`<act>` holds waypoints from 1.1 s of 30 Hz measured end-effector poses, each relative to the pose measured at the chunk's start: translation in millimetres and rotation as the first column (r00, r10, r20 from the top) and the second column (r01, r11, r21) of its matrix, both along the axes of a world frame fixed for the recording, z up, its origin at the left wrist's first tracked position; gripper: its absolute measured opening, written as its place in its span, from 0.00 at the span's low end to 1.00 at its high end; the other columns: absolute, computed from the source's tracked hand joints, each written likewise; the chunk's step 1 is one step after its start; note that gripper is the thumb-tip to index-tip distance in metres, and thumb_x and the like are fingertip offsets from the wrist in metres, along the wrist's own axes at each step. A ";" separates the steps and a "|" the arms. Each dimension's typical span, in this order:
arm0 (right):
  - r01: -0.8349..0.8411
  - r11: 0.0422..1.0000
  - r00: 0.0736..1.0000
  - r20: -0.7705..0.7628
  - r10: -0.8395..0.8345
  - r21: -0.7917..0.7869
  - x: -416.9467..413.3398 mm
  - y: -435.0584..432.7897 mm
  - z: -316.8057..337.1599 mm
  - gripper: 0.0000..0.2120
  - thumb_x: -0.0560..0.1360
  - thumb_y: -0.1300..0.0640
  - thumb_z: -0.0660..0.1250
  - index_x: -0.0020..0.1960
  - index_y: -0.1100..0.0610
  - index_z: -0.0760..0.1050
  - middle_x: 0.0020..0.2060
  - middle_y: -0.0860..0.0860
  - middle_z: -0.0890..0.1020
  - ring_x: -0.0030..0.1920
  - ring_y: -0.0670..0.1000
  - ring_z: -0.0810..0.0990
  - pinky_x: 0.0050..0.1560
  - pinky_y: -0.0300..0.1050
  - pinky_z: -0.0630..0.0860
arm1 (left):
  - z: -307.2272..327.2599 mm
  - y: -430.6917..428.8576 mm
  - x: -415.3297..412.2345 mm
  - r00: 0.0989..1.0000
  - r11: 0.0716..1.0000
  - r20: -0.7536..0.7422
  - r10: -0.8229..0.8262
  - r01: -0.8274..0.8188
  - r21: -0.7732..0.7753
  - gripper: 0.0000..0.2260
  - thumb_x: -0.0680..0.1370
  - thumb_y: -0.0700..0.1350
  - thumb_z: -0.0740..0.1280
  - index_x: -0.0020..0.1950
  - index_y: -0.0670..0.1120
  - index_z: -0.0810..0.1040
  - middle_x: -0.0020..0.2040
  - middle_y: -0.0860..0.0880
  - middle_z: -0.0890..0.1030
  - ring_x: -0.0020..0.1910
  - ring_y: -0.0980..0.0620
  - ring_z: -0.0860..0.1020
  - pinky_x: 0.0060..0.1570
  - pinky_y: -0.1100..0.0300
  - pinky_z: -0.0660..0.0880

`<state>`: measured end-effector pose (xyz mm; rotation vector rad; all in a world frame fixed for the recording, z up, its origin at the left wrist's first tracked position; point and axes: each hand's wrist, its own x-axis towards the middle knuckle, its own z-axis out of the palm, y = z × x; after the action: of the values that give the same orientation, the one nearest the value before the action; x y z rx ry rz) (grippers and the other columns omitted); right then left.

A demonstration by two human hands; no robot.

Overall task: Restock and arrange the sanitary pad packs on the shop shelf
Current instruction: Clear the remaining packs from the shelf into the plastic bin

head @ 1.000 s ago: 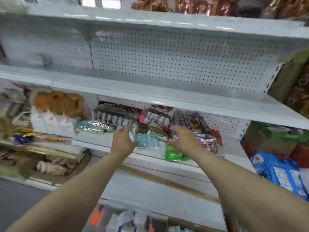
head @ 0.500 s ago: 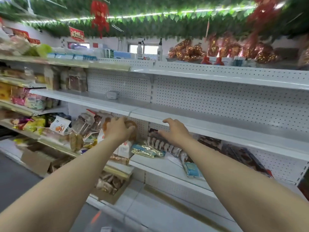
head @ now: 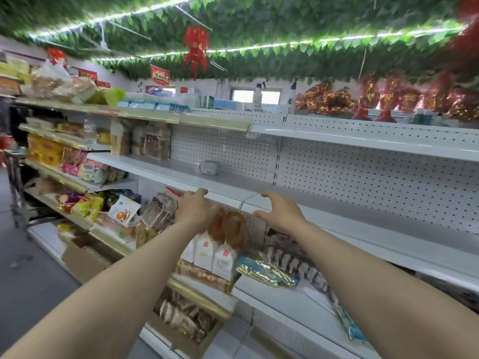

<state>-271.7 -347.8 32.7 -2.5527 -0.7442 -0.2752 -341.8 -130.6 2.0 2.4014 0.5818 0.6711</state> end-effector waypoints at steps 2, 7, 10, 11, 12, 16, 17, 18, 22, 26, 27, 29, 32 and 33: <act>0.000 1.000 1.000 0.007 0.000 0.005 30.6 21.3 6.8 0.31 0.78 0.42 0.69 0.76 0.49 0.65 0.74 0.51 0.70 0.71 0.56 0.71 0.65 0.52 0.71 | 5.6 19.0 28.2 1.000 1.000 0.016 0.002 -0.002 -0.006 0.28 0.76 0.58 0.69 0.74 0.50 0.69 0.70 0.42 0.71 0.65 0.39 0.73 0.61 0.43 0.76; 0.024 0.999 1.000 0.007 -0.024 0.038 104.3 67.2 21.6 0.30 0.77 0.42 0.69 0.76 0.49 0.66 0.73 0.53 0.70 0.68 0.57 0.73 0.63 0.51 0.72 | 18.2 64.6 95.0 1.000 1.000 0.005 0.019 -0.019 0.000 0.27 0.78 0.57 0.68 0.75 0.51 0.68 0.71 0.42 0.69 0.68 0.39 0.70 0.65 0.43 0.72; 0.025 0.999 1.000 -0.013 -0.025 0.028 141.5 92.7 20.5 0.30 0.77 0.42 0.70 0.75 0.49 0.67 0.74 0.53 0.70 0.70 0.57 0.72 0.65 0.51 0.71 | 22.1 87.9 123.2 1.000 1.000 0.018 0.023 -0.023 0.011 0.27 0.78 0.56 0.68 0.75 0.50 0.68 0.71 0.42 0.70 0.70 0.39 0.68 0.66 0.43 0.71; 0.022 0.999 1.000 -0.016 -0.021 0.029 152.3 101.7 19.7 0.31 0.77 0.42 0.70 0.75 0.49 0.67 0.73 0.53 0.70 0.70 0.57 0.72 0.65 0.51 0.71 | 21.5 96.9 132.0 1.000 1.000 0.014 0.023 -0.023 0.008 0.27 0.78 0.56 0.69 0.75 0.50 0.68 0.71 0.41 0.70 0.69 0.39 0.69 0.66 0.43 0.71; 0.016 0.999 1.000 -0.017 -0.015 0.036 162.7 111.0 18.5 0.30 0.77 0.42 0.70 0.75 0.49 0.67 0.73 0.53 0.71 0.69 0.56 0.73 0.64 0.50 0.72 | 20.3 107.3 141.2 1.000 1.000 0.004 0.022 -0.022 0.002 0.27 0.78 0.57 0.69 0.75 0.50 0.68 0.71 0.41 0.70 0.68 0.39 0.70 0.65 0.42 0.72; 0.017 0.999 1.000 -0.017 -0.016 0.050 205.4 150.8 11.5 0.30 0.77 0.42 0.70 0.74 0.52 0.68 0.70 0.54 0.74 0.68 0.56 0.75 0.59 0.47 0.71 | 15.7 154.3 183.1 1.000 1.000 -0.015 0.021 -0.021 0.006 0.27 0.78 0.57 0.69 0.74 0.50 0.68 0.70 0.41 0.70 0.68 0.39 0.70 0.64 0.42 0.73; 0.028 0.999 0.999 -0.021 -0.027 0.046 216.2 160.8 9.6 0.30 0.77 0.42 0.70 0.74 0.53 0.68 0.70 0.54 0.74 0.67 0.56 0.75 0.58 0.47 0.71 | 14.3 166.8 195.3 1.000 1.000 -0.020 0.017 -0.017 0.009 0.27 0.78 0.57 0.68 0.75 0.50 0.68 0.71 0.41 0.70 0.68 0.39 0.69 0.65 0.42 0.73; 0.038 0.998 0.999 -0.025 -0.037 0.040 227.6 171.5 8.1 0.30 0.77 0.42 0.69 0.74 0.53 0.68 0.70 0.54 0.74 0.67 0.56 0.75 0.59 0.47 0.71 | 13.0 179.7 208.0 1.000 1.000 -0.023 0.013 -0.012 0.009 0.27 0.78 0.57 0.68 0.75 0.50 0.68 0.71 0.41 0.70 0.69 0.39 0.69 0.65 0.43 0.72; 0.076 0.995 0.996 -0.046 -0.073 0.061 276.3 216.6 5.6 0.30 0.78 0.42 0.69 0.74 0.55 0.69 0.72 0.54 0.73 0.70 0.56 0.73 0.66 0.49 0.71 | 7.0 233.7 269.7 0.999 0.999 -0.006 -0.040 0.040 -0.010 0.27 0.79 0.55 0.68 0.75 0.48 0.68 0.71 0.40 0.70 0.71 0.38 0.67 0.66 0.45 0.70; 0.136 0.988 0.987 -0.091 -0.129 0.071 328.8 268.9 1.1 0.29 0.78 0.41 0.68 0.74 0.55 0.69 0.73 0.53 0.72 0.71 0.55 0.71 0.70 0.47 0.69 | -0.1 287.4 338.6 0.993 0.992 -0.019 -0.119 0.118 -0.035 0.28 0.78 0.54 0.68 0.76 0.48 0.67 0.69 0.40 0.71 0.69 0.38 0.69 0.65 0.46 0.70; 0.158 0.986 0.982 -0.114 -0.151 0.060 340.8 282.9 0.4 0.29 0.79 0.41 0.67 0.74 0.55 0.69 0.73 0.53 0.72 0.72 0.54 0.71 0.70 0.46 0.68 | -1.4 299.6 354.2 0.990 0.989 -0.029 -0.141 0.139 -0.045 0.28 0.78 0.54 0.68 0.76 0.47 0.66 0.70 0.40 0.70 0.69 0.38 0.69 0.65 0.46 0.70; 0.207 0.978 0.967 -0.161 -0.200 0.033 363.7 310.7 0.6 0.28 0.79 0.41 0.66 0.74 0.53 0.69 0.73 0.51 0.71 0.72 0.53 0.70 0.71 0.44 0.66 | -3.3 323.6 384.5 0.984 0.983 -0.052 -0.171 0.168 -0.070 0.29 0.78 0.55 0.69 0.76 0.48 0.66 0.70 0.40 0.69 0.68 0.39 0.70 0.64 0.47 0.70; 0.253 0.967 0.950 -0.199 -0.240 0.041 395.5 346.6 -0.3 0.28 0.79 0.40 0.66 0.73 0.53 0.70 0.73 0.51 0.72 0.71 0.53 0.72 0.68 0.44 0.68 | -5.9 357.0 428.7 0.975 0.976 -0.081 -0.206 0.199 -0.086 0.29 0.78 0.56 0.69 0.76 0.47 0.66 0.70 0.39 0.70 0.65 0.39 0.73 0.60 0.51 0.72; 0.260 0.965 0.948 -0.196 -0.249 0.033 404.1 356.2 0.0 0.27 0.80 0.40 0.65 0.73 0.54 0.70 0.72 0.51 0.73 0.70 0.53 0.72 0.67 0.44 0.68 | -6.9 366.3 442.7 0.972 0.972 -0.083 -0.219 0.210 -0.102 0.29 0.78 0.56 0.69 0.76 0.46 0.66 0.70 0.39 0.71 0.65 0.39 0.74 0.59 0.51 0.72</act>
<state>132.5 8.4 32.7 -2.5722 -0.3299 -0.1287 100.9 235.7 -4.9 2.3744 0.3737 0.4309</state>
